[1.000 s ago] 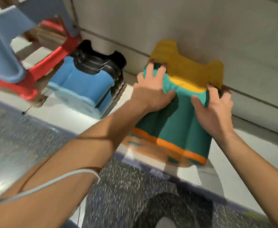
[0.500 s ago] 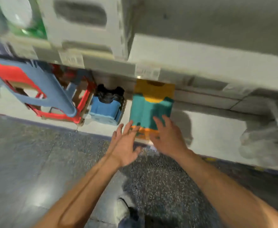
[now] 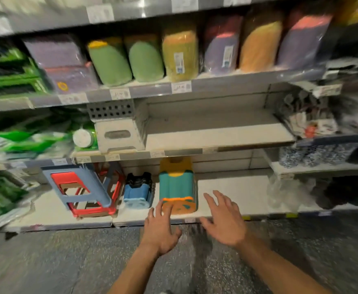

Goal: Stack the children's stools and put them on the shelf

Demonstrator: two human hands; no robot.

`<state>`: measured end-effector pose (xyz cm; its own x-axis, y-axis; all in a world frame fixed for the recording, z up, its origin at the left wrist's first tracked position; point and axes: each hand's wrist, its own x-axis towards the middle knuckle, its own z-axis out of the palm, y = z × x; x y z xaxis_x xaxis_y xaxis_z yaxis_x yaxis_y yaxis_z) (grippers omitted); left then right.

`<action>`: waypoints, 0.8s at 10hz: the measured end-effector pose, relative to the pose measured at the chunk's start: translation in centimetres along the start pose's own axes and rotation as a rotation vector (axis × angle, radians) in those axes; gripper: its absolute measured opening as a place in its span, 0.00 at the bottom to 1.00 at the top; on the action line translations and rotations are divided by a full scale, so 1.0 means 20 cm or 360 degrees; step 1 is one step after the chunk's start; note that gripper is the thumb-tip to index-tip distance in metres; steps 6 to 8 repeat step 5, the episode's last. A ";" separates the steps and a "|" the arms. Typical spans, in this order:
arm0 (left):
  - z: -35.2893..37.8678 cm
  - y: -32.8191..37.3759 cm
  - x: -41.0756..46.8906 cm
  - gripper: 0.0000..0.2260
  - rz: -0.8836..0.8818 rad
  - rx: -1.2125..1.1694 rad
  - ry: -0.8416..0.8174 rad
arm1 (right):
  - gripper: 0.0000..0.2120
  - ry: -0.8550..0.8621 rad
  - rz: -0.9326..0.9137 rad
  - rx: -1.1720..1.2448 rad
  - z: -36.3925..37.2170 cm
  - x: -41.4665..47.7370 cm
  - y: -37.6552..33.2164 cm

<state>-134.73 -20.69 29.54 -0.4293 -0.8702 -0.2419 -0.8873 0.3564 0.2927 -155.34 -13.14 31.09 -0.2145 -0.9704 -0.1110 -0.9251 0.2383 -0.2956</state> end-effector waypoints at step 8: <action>-0.68 0.47 -0.98 0.39 0.0236 0.0222 0.0323 | 0.35 0.0083 -0.0072 0.0034 -0.76 -1.02 -0.24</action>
